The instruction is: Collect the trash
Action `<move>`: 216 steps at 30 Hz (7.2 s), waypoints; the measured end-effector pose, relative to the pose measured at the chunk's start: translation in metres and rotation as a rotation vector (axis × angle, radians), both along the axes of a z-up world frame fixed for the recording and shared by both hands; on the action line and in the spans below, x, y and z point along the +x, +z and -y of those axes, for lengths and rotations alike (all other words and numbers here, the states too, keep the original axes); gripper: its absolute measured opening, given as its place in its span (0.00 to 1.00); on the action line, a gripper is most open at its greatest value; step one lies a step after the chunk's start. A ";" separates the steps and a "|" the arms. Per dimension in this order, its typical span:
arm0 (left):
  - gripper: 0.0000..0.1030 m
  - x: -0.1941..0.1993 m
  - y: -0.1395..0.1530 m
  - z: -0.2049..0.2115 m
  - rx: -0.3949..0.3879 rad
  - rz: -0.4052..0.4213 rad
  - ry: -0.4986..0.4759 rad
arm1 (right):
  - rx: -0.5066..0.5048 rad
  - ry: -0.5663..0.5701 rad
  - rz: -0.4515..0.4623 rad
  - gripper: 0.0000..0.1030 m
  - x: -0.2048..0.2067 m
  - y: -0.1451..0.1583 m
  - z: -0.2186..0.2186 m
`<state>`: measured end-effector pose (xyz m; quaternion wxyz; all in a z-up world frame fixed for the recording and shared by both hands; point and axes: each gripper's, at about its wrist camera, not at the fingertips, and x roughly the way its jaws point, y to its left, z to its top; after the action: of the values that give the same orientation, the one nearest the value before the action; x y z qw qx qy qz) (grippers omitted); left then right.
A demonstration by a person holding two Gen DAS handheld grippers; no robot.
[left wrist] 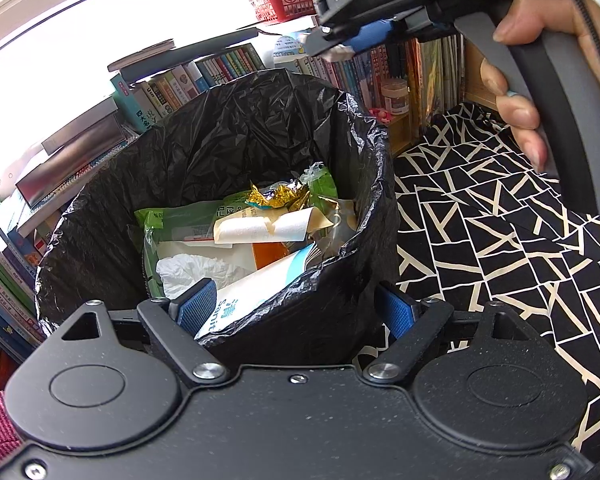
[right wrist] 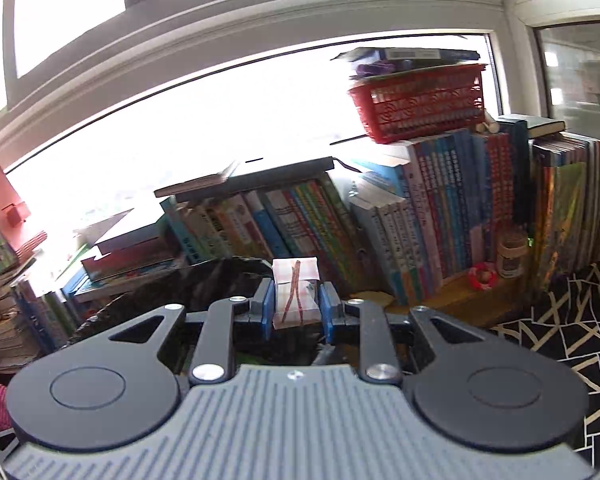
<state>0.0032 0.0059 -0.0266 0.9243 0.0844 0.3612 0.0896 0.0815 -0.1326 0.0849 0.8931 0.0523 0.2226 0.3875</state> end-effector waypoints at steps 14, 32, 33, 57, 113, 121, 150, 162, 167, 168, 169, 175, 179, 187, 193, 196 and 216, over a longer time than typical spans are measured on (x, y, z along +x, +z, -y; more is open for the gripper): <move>0.82 0.000 -0.001 0.002 -0.003 0.000 0.001 | -0.022 0.229 -0.034 0.31 -0.046 -0.005 -0.025; 0.82 0.000 0.000 0.001 -0.005 0.000 0.001 | -0.031 0.252 -0.068 0.51 -0.048 -0.010 -0.027; 0.82 -0.001 0.000 0.002 -0.005 0.001 0.002 | -0.030 0.248 -0.067 0.54 -0.048 -0.010 -0.027; 0.82 -0.012 0.022 -0.001 -0.040 0.087 0.014 | 0.118 -0.001 -0.017 1.00 -0.041 0.022 0.034; 1.00 0.008 0.070 0.009 -0.198 -0.108 0.080 | -0.184 -0.254 -0.290 1.00 -0.044 -0.041 0.066; 1.00 0.014 0.068 0.012 -0.189 -0.111 0.109 | -0.222 -0.290 -0.268 1.00 -0.041 -0.048 0.067; 0.99 0.026 0.060 0.009 -0.207 -0.128 0.132 | -0.249 -0.247 -0.249 1.00 -0.040 -0.056 0.058; 0.99 0.026 0.059 0.011 -0.199 -0.131 0.133 | -0.260 -0.240 -0.242 1.00 -0.040 -0.057 0.056; 0.99 0.027 0.059 0.011 -0.198 -0.132 0.133 | -0.263 -0.236 -0.239 1.00 -0.040 -0.057 0.056; 0.99 0.027 0.058 0.011 -0.197 -0.133 0.132 | -0.263 -0.235 -0.239 1.00 -0.040 -0.057 0.055; 0.99 0.027 0.058 0.011 -0.195 -0.133 0.132 | -0.265 -0.236 -0.239 1.00 -0.040 -0.057 0.055; 0.99 0.027 0.058 0.011 -0.195 -0.133 0.131 | -0.268 -0.235 -0.234 1.00 -0.040 -0.057 0.055; 0.99 0.027 0.058 0.011 -0.194 -0.133 0.131 | -0.269 -0.236 -0.233 1.00 -0.041 -0.058 0.055; 0.99 0.027 0.057 0.011 -0.191 -0.134 0.131 | -0.270 -0.236 -0.231 1.00 -0.041 -0.057 0.055; 0.99 0.027 0.056 0.012 -0.190 -0.134 0.131 | -0.271 -0.234 -0.231 1.00 -0.041 -0.058 0.055; 0.99 0.027 0.056 0.012 -0.188 -0.134 0.130 | -0.271 -0.235 -0.230 1.00 -0.041 -0.057 0.055; 1.00 0.027 0.055 0.012 -0.180 -0.136 0.127 | -0.277 -0.240 -0.226 1.00 -0.041 -0.058 0.056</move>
<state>0.0303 -0.0063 0.0280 0.8939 -0.0159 0.4344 0.1093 0.0400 -0.1888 0.0273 0.9008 -0.0017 0.3645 0.2360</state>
